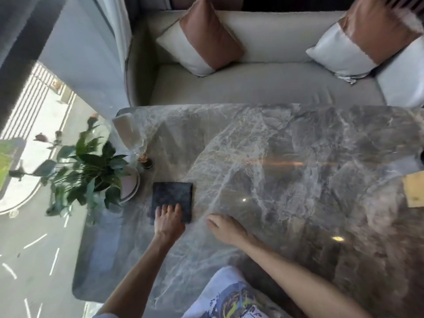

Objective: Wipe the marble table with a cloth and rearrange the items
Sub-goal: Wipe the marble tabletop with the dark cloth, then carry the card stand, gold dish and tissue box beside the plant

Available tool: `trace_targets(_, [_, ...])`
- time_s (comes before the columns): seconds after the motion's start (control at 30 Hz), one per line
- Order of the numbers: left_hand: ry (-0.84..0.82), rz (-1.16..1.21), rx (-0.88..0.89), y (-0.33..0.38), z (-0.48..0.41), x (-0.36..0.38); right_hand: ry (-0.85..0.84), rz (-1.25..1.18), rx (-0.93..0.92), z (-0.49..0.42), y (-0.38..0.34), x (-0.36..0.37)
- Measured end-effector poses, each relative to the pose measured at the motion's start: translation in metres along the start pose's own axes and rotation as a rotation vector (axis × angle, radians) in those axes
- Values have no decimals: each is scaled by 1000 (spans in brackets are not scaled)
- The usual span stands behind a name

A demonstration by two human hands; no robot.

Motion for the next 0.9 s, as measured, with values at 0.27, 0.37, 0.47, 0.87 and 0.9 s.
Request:
trace_targets(0.27, [141,218,124,202,73,1,138,-195,207,195,173,-65])
trace_targets(0.37, [127,277,179,277,103,3,210,-229,282,256,231,-80])
trace_targets(0.47, [140,271,248,331,128,-1,274,-198,357,312,266,-94])
trace_targets(0.87, [156,35,526,429,137,-10,540,-230,485,416,290,-89])
trace_targets(0.9, [148,19,542,439,137,-10,567,-248,502,424,294,-91])
Point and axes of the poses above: each hand's wrist, its own z-axis away from the middle knuckle, its own x-axis out of the palm, y = z × x, the point moved 2 cm from there along -z, towards the middle knuckle, and after that the axes turned 14 degrees about -y, right-handed, at the moved point
